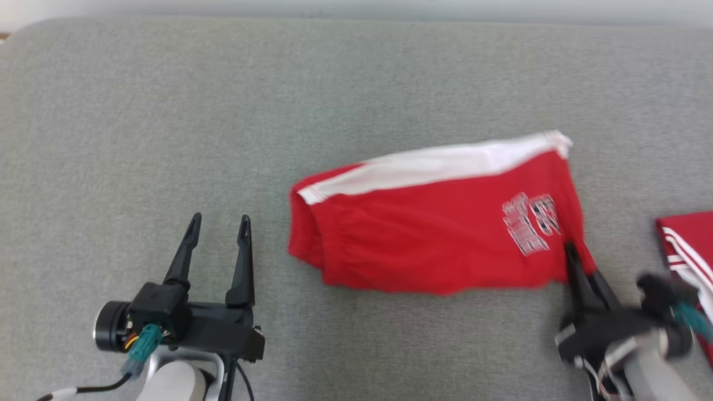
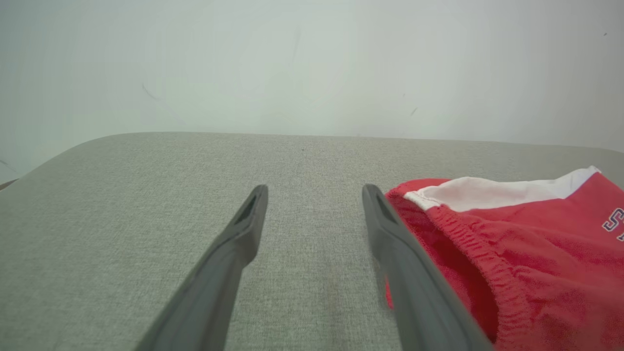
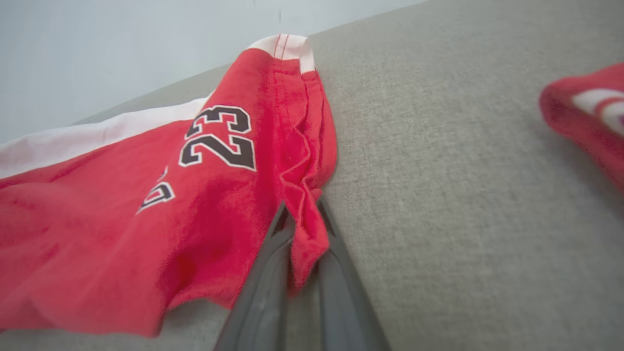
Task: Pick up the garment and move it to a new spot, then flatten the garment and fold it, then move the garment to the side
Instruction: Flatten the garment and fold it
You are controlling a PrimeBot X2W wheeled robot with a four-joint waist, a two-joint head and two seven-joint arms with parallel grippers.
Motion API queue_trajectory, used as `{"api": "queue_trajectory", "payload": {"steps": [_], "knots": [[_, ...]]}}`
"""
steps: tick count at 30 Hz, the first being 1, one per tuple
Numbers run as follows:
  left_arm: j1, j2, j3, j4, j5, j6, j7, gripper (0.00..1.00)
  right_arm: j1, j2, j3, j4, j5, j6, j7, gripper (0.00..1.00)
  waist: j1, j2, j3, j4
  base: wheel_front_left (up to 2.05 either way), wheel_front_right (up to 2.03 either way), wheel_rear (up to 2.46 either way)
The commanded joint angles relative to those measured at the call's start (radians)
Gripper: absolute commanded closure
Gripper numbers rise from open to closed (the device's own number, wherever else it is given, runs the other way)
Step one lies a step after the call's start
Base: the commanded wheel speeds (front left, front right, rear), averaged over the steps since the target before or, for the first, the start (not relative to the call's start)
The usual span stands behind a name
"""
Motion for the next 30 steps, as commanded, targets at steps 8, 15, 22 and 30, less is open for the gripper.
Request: {"api": "queue_trajectory", "payload": {"steps": [8,15,22,30], "knots": [[0.043,0.037,0.007,-0.034,0.002,0.013,0.028,0.00,0.177,0.066,-0.145,-0.106,-0.071,-0.002,0.026,1.00,0.0000,0.0000,-0.019,-0.040,0.00,0.00,0.00],[0.043,0.044,0.002,-0.048,0.001,0.019,0.039,0.00,0.191,0.089,-0.193,-0.182,-0.117,-0.002,0.061,1.00,0.0000,0.0000,-0.020,-0.041,0.00,0.00,0.00],[0.044,0.043,0.001,-0.054,-0.006,0.025,0.040,0.00,0.157,0.102,-0.154,-0.370,-0.172,-0.001,0.097,1.00,0.0000,0.0000,-0.025,-0.037,0.00,0.00,0.00],[0.041,0.039,-0.002,-0.050,-0.010,0.027,0.033,0.00,0.093,0.110,0.048,-0.538,-0.199,-0.001,0.183,1.00,0.0000,0.0000,-0.024,-0.033,0.00,0.00,0.00]]}}
